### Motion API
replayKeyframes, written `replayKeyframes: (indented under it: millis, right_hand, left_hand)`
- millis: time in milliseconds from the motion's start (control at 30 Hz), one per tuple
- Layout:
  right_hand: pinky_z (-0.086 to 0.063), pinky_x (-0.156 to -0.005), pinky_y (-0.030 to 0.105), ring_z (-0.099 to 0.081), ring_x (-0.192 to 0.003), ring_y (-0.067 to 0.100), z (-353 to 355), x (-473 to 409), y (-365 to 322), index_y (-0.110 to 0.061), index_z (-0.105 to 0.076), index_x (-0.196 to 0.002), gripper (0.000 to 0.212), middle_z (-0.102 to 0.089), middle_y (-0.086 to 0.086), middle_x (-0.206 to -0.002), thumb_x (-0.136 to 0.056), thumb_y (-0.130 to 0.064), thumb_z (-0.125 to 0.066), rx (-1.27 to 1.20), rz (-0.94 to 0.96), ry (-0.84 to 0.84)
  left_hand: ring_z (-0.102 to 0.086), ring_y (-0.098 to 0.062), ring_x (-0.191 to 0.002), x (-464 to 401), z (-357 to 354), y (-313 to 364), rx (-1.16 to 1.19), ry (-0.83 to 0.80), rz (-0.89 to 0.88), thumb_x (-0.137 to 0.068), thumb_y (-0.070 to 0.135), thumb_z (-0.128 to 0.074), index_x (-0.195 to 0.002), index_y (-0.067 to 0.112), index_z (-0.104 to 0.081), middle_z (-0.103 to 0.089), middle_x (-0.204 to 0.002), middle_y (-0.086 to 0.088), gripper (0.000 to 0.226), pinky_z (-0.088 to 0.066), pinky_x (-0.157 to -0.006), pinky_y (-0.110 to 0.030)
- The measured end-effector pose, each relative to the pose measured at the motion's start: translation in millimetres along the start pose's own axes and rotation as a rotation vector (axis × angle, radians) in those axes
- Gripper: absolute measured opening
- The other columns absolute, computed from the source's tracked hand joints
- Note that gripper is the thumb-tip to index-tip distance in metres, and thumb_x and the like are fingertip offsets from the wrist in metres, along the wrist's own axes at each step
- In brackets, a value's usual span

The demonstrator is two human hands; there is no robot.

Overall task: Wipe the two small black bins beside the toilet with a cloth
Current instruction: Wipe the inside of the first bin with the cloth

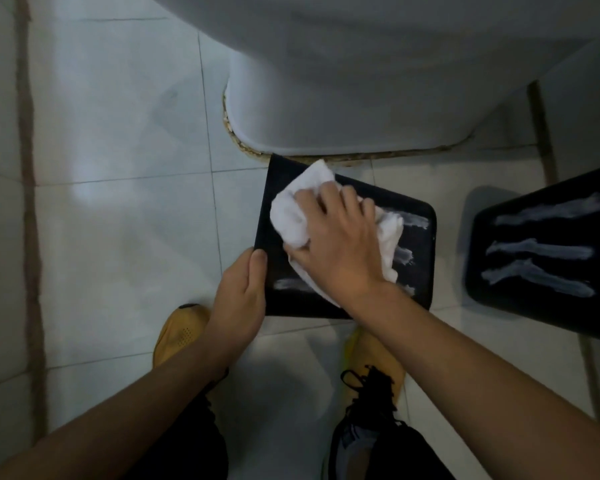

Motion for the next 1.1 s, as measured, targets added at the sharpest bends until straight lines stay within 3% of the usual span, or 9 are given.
replayKeyframes:
  millis: [133, 333, 500, 567, 800, 867, 933, 1000, 1100]
  right_hand:
    - [-0.039, -0.082, 0.044, -0.055, -0.099, 0.034, 5.5, 8.0, -5.0, -0.017, -0.058, -0.115, 0.054, -0.06, 0.011, -0.108, -0.07, -0.045, -0.073, -0.101, -0.037, 0.054]
    - [-0.041, -0.085, 0.042, -0.054, -0.102, 0.026, -2.2, 62.3, -10.7, -0.019, -0.06, -0.118, 0.052, -0.062, 0.004, -0.112, -0.074, -0.043, -0.075, -0.17, 0.534, -0.095]
    - [-0.042, -0.081, 0.044, -0.058, -0.1, 0.032, -4.3, -16.6, 15.2, -0.015, -0.062, -0.112, 0.051, -0.064, 0.008, -0.108, -0.071, -0.041, -0.078, -0.112, -0.102, 0.04]
    - [-0.042, -0.08, 0.044, -0.058, -0.098, 0.032, 1.4, -27.5, 16.9, -0.014, -0.062, -0.11, 0.05, -0.065, 0.007, -0.105, -0.072, -0.043, -0.077, -0.094, -0.207, 0.098]
    - [-0.038, -0.083, 0.04, -0.05, -0.099, 0.024, -4.1, 42.7, -9.8, -0.019, -0.064, -0.112, 0.051, -0.065, 0.003, -0.108, -0.069, -0.041, -0.081, -0.201, 0.635, -0.049]
    - [-0.04, -0.083, 0.04, -0.056, -0.099, 0.027, -9.6, 22.1, -6.1, -0.017, -0.065, -0.112, 0.055, -0.066, 0.005, -0.107, -0.064, -0.037, -0.085, -0.191, 0.48, -0.027]
    - [-0.037, -0.081, 0.04, -0.059, -0.098, 0.03, -7.3, -12.2, 3.8, -0.016, -0.065, -0.108, 0.051, -0.066, 0.004, -0.104, -0.065, -0.036, -0.084, -0.174, 0.105, 0.068]
    - [-0.037, -0.08, 0.041, -0.058, -0.1, 0.029, -1.3, -37.0, 13.0, -0.016, -0.064, -0.109, 0.045, -0.067, 0.003, -0.106, -0.073, -0.041, -0.077, -0.134, -0.159, 0.125]
    - [-0.033, -0.087, 0.042, -0.054, -0.107, 0.029, 2.1, -28.1, 2.5, -0.015, -0.063, -0.114, 0.048, -0.065, 0.005, -0.112, -0.074, -0.038, -0.075, -0.226, -0.037, 0.073]
  left_hand:
    - [-0.052, -0.01, -0.062, -8.3, 2.8, 5.4, -0.012, 0.021, -0.034, -0.106, 0.02, -0.033, -0.081, 0.0, -0.055, -0.058, -0.073, -0.011, 0.039, -0.042, -0.056, -0.018]
    - [-0.048, -0.007, -0.055, -6.0, 1.2, -8.5, 0.046, -0.014, 0.043, -0.105, 0.017, -0.035, -0.07, 0.009, -0.047, -0.051, -0.064, -0.008, 0.039, -0.041, -0.048, -0.019]
    - [-0.054, -0.012, -0.068, -2.7, 0.3, -4.5, -0.027, 0.006, 0.063, -0.106, 0.028, -0.03, -0.084, 0.004, -0.055, -0.058, -0.078, -0.012, 0.041, -0.044, -0.058, -0.017]
    - [-0.054, -0.012, -0.069, -7.6, -1.0, 2.4, -0.043, 0.024, 0.056, -0.106, 0.029, -0.03, -0.086, 0.003, -0.056, -0.057, -0.078, -0.009, 0.042, -0.043, -0.056, -0.012]
    - [-0.046, 0.0, -0.053, -1.1, 10.1, -8.3, 0.035, 0.013, 0.072, -0.106, 0.013, -0.033, -0.071, 0.006, -0.048, -0.051, -0.066, -0.006, 0.039, -0.041, -0.054, -0.017]
    - [-0.054, -0.007, -0.064, 1.9, 10.4, -10.8, 0.008, 0.012, 0.086, -0.106, 0.018, -0.032, -0.077, 0.003, -0.052, -0.057, -0.074, -0.01, 0.039, -0.046, -0.061, -0.024]
    - [-0.061, -0.018, -0.078, 4.6, 8.4, -9.3, 0.003, 0.006, 0.119, -0.107, 0.027, -0.03, -0.088, 0.001, -0.057, -0.062, -0.085, -0.014, 0.041, -0.052, -0.071, -0.032]
    - [-0.062, -0.019, -0.081, 0.2, 7.0, -3.2, -0.003, 0.015, 0.139, -0.107, 0.03, -0.029, -0.091, 0.004, -0.058, -0.063, -0.087, -0.012, 0.042, -0.053, -0.069, -0.026]
    - [-0.059, -0.011, -0.076, -5.6, 9.2, 0.0, -0.021, 0.052, 0.134, -0.107, 0.025, -0.03, -0.087, 0.01, -0.059, -0.062, -0.083, -0.004, 0.038, -0.047, -0.061, -0.011]
Point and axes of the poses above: each hand's wrist, its own x-axis away from the middle knuckle, its own z-axis out of the back of the hand, y = z × x, the point moved 4 cm from there along -x, towards the middle knuckle
